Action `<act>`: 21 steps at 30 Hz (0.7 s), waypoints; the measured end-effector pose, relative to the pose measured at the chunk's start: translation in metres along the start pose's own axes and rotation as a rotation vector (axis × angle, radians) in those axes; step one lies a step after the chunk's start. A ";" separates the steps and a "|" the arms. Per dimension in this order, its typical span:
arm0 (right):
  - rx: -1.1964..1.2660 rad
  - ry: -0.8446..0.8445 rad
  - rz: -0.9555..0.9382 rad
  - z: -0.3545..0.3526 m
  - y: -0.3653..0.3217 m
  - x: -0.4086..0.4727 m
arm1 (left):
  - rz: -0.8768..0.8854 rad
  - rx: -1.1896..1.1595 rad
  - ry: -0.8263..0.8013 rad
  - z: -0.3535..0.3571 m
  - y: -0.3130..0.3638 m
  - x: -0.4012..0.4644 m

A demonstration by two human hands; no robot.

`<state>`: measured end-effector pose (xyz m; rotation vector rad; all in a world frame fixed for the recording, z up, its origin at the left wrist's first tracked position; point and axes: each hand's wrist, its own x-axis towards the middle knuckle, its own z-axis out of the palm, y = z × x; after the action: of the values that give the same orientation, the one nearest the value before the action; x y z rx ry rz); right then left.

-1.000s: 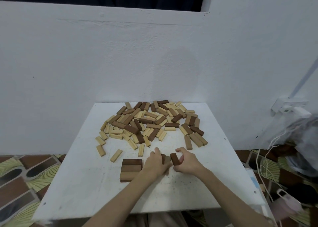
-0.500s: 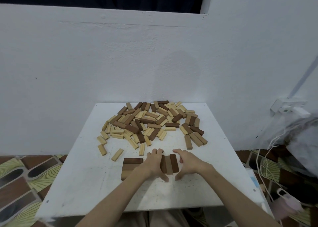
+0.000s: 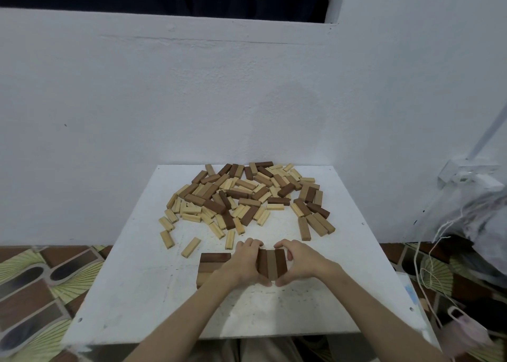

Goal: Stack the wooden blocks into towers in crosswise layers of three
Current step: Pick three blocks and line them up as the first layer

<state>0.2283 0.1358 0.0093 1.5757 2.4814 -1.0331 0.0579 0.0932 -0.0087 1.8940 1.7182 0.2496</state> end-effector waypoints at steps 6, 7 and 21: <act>0.003 0.008 -0.026 0.002 -0.002 0.002 | 0.030 0.015 0.016 0.002 0.003 0.001; -0.003 0.010 -0.027 0.002 -0.002 0.003 | 0.031 0.016 0.015 0.001 0.003 0.002; -0.009 0.001 -0.012 0.003 0.014 0.010 | 0.051 -0.019 -0.006 -0.004 0.001 0.004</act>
<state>0.2334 0.1461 -0.0039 1.5604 2.4957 -1.0212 0.0578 0.0984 -0.0058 1.9242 1.6596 0.2790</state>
